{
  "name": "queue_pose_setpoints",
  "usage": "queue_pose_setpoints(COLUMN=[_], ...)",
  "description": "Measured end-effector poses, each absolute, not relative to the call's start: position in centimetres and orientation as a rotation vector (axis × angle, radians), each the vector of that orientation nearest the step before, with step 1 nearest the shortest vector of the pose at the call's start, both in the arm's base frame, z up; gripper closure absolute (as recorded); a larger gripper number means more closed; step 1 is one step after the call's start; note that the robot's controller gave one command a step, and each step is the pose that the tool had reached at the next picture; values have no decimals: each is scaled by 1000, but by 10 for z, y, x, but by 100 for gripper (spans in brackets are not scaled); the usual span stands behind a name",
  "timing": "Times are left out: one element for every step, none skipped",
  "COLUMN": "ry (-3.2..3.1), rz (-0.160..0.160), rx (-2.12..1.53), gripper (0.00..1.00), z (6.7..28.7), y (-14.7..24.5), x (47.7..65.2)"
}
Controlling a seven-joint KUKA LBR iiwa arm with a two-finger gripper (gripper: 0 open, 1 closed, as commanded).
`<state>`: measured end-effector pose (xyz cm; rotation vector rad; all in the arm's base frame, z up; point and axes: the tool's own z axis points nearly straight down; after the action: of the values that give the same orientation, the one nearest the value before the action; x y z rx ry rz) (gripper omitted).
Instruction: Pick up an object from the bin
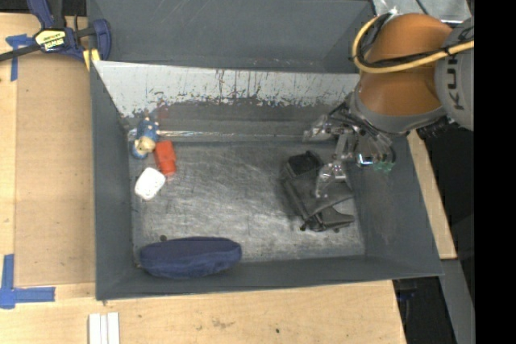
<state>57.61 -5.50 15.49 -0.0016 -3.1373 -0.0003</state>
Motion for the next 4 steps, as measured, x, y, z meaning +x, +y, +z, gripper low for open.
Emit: queue_pose_setpoints(ry=[-3150, -3140, -3133, -3127], rz=[0, -2, -12, 0], rx=[10, -122, -124, 397], gripper=[0, 0, 100, 100], z=[114, 111, 114, 239], y=[-57, -60, -58, 21], x=[609, 609, 609, 575])
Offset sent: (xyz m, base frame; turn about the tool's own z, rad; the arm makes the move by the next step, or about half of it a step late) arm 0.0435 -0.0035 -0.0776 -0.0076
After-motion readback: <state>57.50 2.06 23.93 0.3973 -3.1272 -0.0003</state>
